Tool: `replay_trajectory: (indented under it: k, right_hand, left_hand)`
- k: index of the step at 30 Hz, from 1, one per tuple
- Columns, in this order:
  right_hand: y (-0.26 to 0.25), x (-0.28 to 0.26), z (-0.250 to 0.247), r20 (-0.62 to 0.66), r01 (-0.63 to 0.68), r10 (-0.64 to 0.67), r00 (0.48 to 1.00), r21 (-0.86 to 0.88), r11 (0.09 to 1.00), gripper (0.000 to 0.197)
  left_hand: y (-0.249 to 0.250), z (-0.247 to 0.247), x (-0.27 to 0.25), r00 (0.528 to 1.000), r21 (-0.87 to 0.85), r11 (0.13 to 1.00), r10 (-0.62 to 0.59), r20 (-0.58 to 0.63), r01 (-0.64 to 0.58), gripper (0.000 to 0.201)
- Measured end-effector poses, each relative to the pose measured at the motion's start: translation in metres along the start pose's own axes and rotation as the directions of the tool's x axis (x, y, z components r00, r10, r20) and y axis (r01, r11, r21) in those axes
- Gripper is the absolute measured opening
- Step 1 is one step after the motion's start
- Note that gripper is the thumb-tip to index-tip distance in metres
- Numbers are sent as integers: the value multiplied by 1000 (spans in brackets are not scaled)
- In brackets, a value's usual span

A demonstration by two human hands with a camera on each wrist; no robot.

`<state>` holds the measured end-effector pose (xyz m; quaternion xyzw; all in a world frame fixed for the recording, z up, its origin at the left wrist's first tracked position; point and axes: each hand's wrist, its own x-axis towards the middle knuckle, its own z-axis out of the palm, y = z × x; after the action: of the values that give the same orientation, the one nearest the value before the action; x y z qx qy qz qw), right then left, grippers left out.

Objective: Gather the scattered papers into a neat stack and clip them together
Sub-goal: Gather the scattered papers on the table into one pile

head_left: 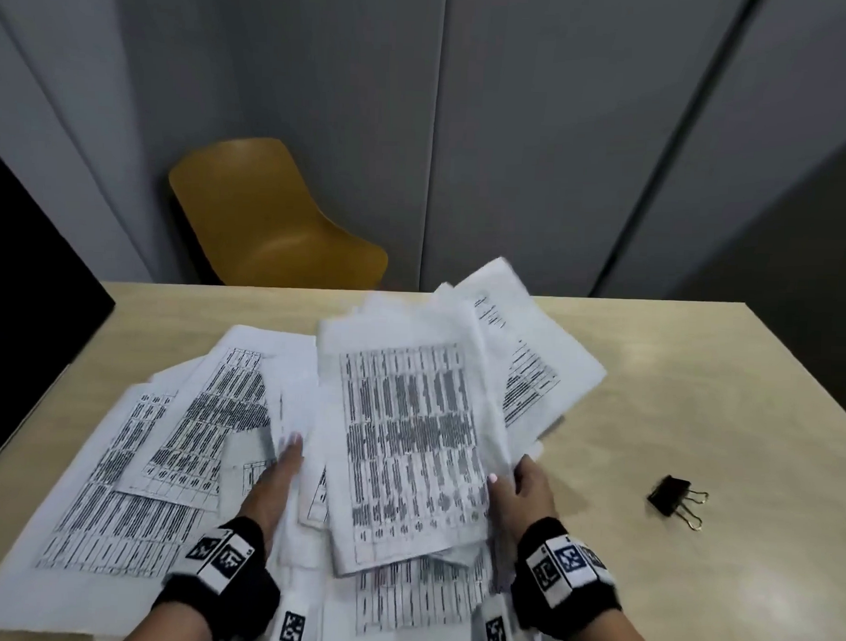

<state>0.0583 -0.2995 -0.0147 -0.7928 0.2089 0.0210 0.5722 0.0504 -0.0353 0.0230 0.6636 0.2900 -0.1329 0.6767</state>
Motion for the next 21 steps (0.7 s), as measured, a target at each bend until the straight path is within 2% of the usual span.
replay_trajectory:
  k: [2,4,5,7,8,9,10,11,12,13,14,16,17,18,19,21]
  right_hand:
    - [9,-4,1,112,-24,35,993,-101,995,19]
    - [13,-5,0,150,-8,42,988,-215,976,22]
    - [11,-6,-3,137,-14,44,990,-214,977,21]
    - [9,-2,-10,23,-36,41,999,-175,984,21]
    - [7,2,-14,-64,-40,30,998,-155,987,42]
    - [5,5,-18,-109,-48,37,993,-106,993,68]
    - [5,8,-22,-120,-61,66,991,46,997,90]
    - [0,8,-25,-98,-76,107,989,285,955,104]
    - [-3,7,-28,-11,-112,132,991,462,880,110]
    - [-6,5,-30,74,-155,137,988,558,815,108]
    - [-7,2,-30,153,-195,131,979,558,806,97]
    - [-11,-5,-28,314,-288,147,938,471,834,69]
    - [-9,-6,-24,340,-309,180,923,379,872,67]
    - [-6,-5,-21,336,-290,193,922,265,920,68]
    - [-6,-6,-18,291,-286,233,928,157,945,65]
    - [-6,-5,-17,124,-253,245,962,57,966,45]
  left_hand:
    - [-7,5,-1,1000,168,986,5,-7,-4,92]
    - [-10,8,-2,999,269,963,15,-50,-1,76]
    - [-11,10,-2,999,277,961,11,-51,3,66]
    - [-6,10,-6,999,238,971,17,-46,-6,54]
    - [-4,8,-7,1000,203,979,22,-16,-18,50]
    - [-4,5,-6,1000,134,991,7,-5,-6,45]
    - [-6,0,-3,1000,86,996,6,24,-8,38]
    - [-5,-3,-3,999,68,998,-10,33,8,34]
    - [-5,-5,-4,998,34,999,-23,52,21,33]
    - [-5,-6,-3,997,-6,1000,-26,68,27,35]
    - [-5,-6,-4,996,-40,999,-14,93,18,43]
    - [-8,-3,-3,990,-14,1000,-7,141,9,86]
    - [-10,1,-4,989,61,998,-34,147,26,100]
    - [-12,5,-4,988,130,991,-55,143,36,101]
    - [-15,6,-1,992,171,984,-63,111,44,91]
    - [-16,6,4,999,191,981,9,53,-19,47]
